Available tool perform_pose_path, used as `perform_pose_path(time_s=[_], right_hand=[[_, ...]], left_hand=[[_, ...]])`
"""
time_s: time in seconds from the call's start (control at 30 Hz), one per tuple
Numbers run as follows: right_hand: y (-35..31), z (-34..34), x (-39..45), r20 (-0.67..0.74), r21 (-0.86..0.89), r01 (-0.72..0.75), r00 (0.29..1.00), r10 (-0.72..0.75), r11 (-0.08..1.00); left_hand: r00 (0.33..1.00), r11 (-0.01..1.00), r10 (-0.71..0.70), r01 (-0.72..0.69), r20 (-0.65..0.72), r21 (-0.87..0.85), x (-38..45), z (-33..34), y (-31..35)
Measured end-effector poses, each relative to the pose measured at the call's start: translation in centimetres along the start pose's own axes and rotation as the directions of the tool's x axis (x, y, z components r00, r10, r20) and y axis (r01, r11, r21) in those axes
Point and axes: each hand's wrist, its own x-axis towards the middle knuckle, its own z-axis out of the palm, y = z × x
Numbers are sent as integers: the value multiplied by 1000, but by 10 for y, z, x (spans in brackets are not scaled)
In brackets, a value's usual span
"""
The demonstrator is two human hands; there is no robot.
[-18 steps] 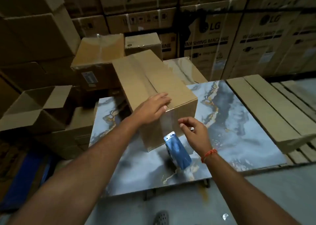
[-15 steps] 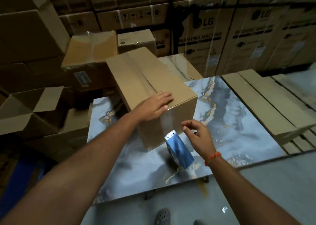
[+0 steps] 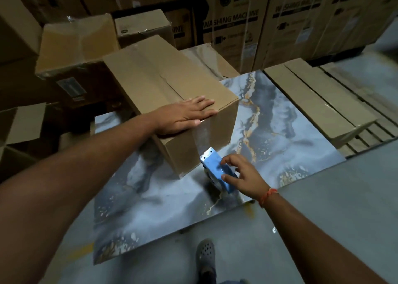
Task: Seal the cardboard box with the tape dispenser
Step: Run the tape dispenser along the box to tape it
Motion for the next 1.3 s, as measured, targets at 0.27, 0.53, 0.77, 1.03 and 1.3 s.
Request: perform_pose_path(time_s=[0.27, 0.53, 0.77, 1.03, 1.3], right_hand=[[7, 10, -11, -10, -11, -58, 998, 57, 998], [17, 23, -13, 9, 17, -33, 999, 33, 999], [7, 37, -20, 5, 160, 64, 998, -66, 985], [10, 24, -31, -63, 416, 28, 998, -1, 909], [5, 19, -34, -89, 443, 3, 995, 41, 896]], left_hand=[[998, 998, -43, 40, -54, -52, -4, 4, 4], [996, 998, -43, 39, -76, -57, -2, 9, 2], [995, 996, -71, 68, -65, -49, -3, 7, 7], [993, 994, -102, 99, -64, -42, -4, 6, 14], [992, 993, -110, 108, -60, -38, -4, 6, 14]])
